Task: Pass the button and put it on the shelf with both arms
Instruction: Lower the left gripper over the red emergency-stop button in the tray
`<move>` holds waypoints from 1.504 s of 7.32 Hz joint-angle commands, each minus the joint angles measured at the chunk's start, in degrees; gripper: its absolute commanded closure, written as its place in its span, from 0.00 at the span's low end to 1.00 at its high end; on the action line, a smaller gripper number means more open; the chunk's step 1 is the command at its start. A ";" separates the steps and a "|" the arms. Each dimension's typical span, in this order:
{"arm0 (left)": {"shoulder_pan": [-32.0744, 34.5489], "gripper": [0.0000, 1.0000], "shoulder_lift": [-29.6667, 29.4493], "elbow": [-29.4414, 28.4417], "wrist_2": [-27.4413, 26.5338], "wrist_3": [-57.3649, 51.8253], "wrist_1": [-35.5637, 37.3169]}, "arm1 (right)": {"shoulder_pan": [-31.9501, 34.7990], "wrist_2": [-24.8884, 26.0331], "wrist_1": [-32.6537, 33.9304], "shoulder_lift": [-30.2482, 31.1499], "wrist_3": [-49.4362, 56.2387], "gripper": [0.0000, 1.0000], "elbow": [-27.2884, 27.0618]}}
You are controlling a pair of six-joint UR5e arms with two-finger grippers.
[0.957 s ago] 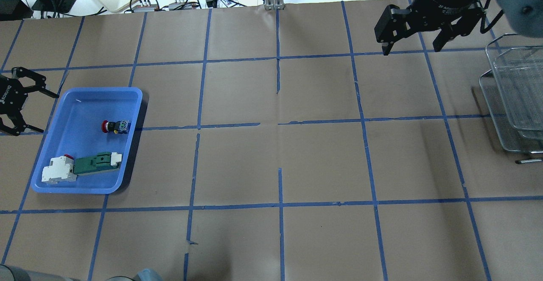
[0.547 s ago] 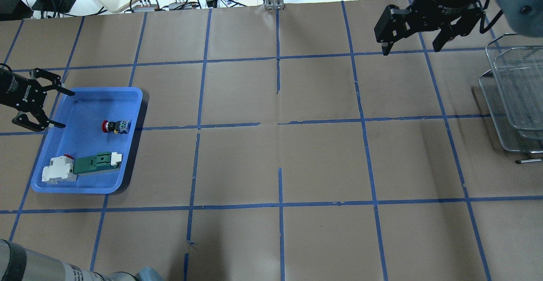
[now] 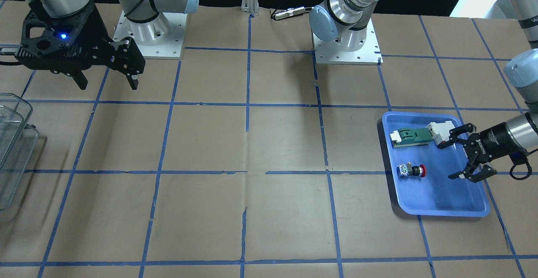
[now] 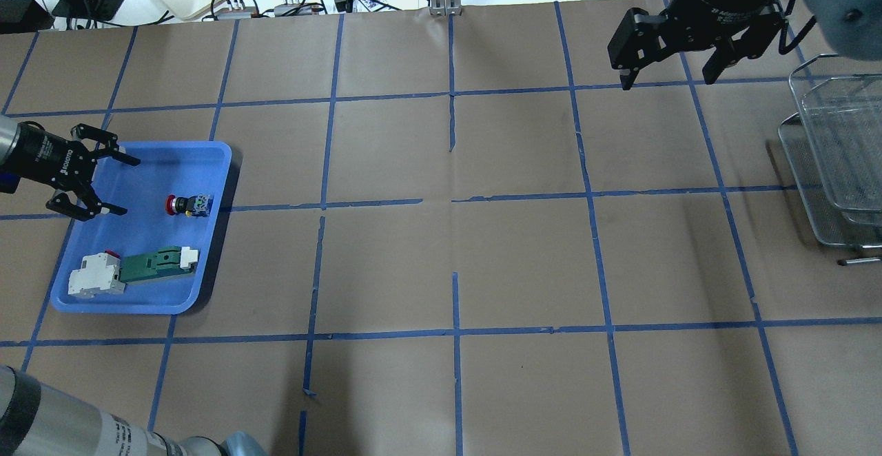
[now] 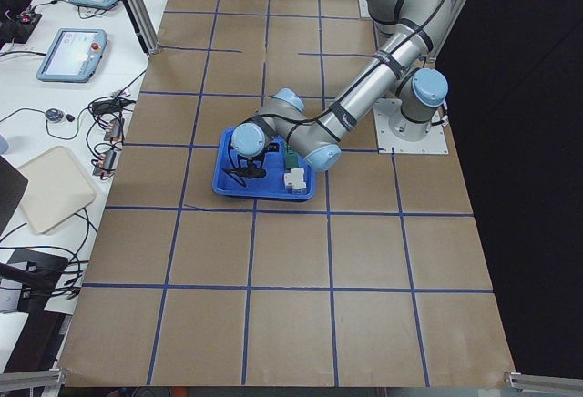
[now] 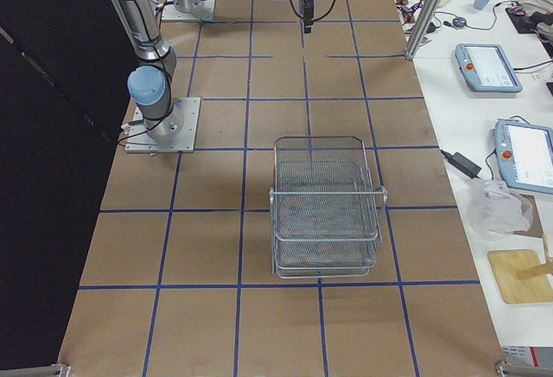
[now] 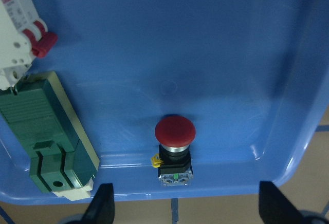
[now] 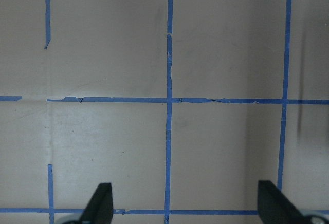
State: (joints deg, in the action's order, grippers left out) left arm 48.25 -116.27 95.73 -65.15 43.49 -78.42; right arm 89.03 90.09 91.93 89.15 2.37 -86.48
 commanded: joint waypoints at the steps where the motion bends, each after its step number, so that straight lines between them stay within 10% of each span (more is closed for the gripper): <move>1: -0.44 0.00 -1.85 1.20 1.69 0.37 0.02 | 0.00 0.00 0.00 -0.03 -0.09 0.00 0.00; 11: 0.08 0.00 -5.64 2.97 2.13 -0.51 1.87 | 0.00 0.00 0.00 -0.03 -0.17 0.00 0.00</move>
State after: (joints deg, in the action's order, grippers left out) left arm 48.32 -121.94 98.55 -63.02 43.11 -76.49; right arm 89.03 90.09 91.93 89.12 2.20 -86.48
